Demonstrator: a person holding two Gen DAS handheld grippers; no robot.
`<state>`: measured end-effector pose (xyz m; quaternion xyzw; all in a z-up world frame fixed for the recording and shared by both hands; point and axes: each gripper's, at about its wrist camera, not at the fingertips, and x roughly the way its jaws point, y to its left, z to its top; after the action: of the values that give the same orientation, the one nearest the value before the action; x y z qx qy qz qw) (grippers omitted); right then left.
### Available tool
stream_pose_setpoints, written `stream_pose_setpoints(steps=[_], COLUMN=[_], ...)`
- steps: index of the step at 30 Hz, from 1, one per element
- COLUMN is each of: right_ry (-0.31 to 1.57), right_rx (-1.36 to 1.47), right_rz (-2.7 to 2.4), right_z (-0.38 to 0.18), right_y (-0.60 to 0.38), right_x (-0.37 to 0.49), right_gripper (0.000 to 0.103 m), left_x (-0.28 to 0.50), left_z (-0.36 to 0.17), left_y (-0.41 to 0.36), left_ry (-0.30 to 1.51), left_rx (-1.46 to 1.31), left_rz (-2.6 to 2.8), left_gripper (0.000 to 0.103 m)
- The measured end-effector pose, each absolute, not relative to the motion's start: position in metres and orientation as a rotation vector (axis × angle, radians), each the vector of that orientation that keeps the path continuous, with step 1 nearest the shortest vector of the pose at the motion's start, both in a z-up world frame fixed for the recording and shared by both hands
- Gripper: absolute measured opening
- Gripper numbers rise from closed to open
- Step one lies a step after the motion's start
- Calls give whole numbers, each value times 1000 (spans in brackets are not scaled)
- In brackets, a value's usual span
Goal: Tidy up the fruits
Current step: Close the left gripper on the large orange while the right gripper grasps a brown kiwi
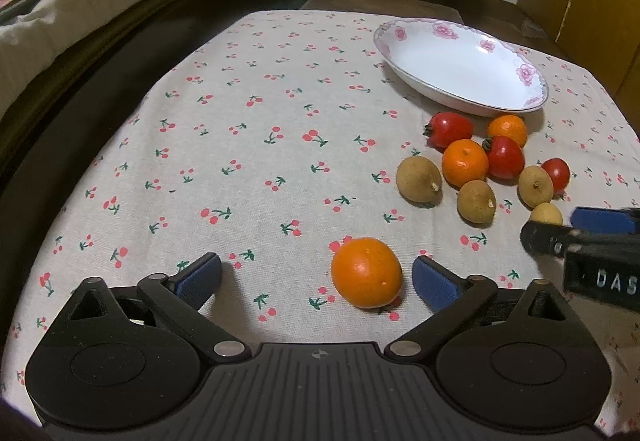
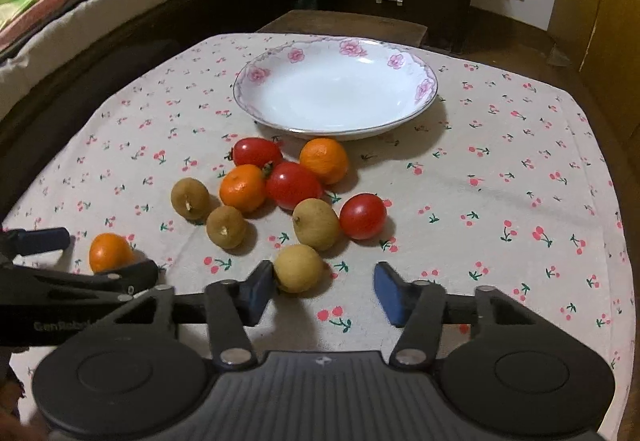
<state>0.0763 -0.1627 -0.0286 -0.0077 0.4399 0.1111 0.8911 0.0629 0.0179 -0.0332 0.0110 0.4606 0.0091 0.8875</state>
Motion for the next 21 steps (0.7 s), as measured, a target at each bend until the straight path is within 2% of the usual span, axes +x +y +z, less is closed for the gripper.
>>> stream_pose_setpoints(steps=[2,4,8,12,15,21], right_ry=[920,927,927,936,941,937], right_rx=[23,42,25,28,38,45], right_rz=[245,255,260,265,268,266], right_z=[-27,-28,-27,-26,-24,-19], right_y=[-167,-169,-167,-168,-169,-174], right_x=[78,78,74,70,67,60], right_gripper=[28,28,28,27,27,27], left_x=[61,60,60,59,59,51], left_z=[-32,-31,-30,-28,-27,-25], left_y=[16,14,12,12,12,12], left_ry=[949,942,938,925,924,925], left_rx=[29,34,35,35,36,35], left_rz=[3,-14,-22,-52,-50,-71], left_gripper=[95,90,87,68,64,48])
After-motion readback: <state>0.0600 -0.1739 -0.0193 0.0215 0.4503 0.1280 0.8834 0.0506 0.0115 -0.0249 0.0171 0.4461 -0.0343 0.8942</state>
